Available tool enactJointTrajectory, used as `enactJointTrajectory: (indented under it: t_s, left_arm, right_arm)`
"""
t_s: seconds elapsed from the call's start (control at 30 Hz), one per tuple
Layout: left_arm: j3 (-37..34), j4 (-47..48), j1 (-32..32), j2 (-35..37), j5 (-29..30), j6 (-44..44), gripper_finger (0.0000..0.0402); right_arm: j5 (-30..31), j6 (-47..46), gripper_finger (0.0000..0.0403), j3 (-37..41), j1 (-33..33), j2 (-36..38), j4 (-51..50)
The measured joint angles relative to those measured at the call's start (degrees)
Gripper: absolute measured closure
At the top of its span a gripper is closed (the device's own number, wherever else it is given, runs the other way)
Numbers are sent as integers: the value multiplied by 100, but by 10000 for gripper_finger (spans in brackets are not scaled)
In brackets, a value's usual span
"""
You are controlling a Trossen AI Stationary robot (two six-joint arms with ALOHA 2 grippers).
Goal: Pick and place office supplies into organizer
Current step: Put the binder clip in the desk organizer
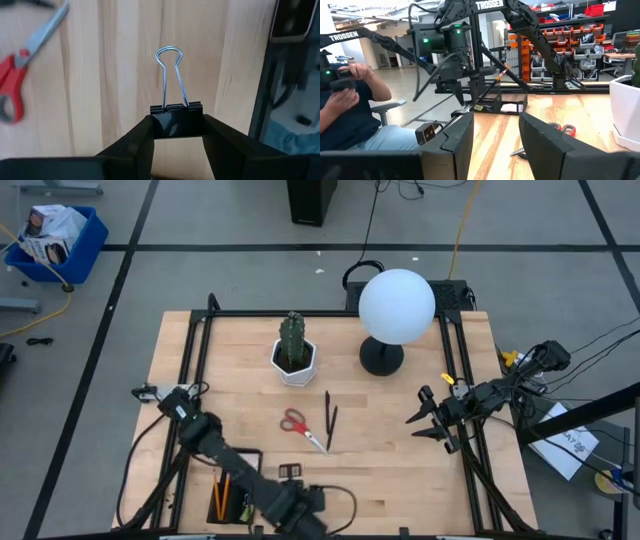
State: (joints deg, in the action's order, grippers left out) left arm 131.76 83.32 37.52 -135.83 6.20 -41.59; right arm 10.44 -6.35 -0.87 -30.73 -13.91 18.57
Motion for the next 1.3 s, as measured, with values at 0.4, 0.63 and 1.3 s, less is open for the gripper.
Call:
enactJointTrajectory:
  t_s: [0.4,0.63,1.3]
  left_arm:
    - [-4,703,581,-7,124,-1158,245]
    - [-9,684,917,96,-62,-1582,245]
    - [-415,665,1561,295,8,-2378,245]
  right_arm:
    - [2,0,250,-1,1,0,0]
    - [0,0,250,-1,1,2,0]
    - [1,0,250,-1,1,0,-1]
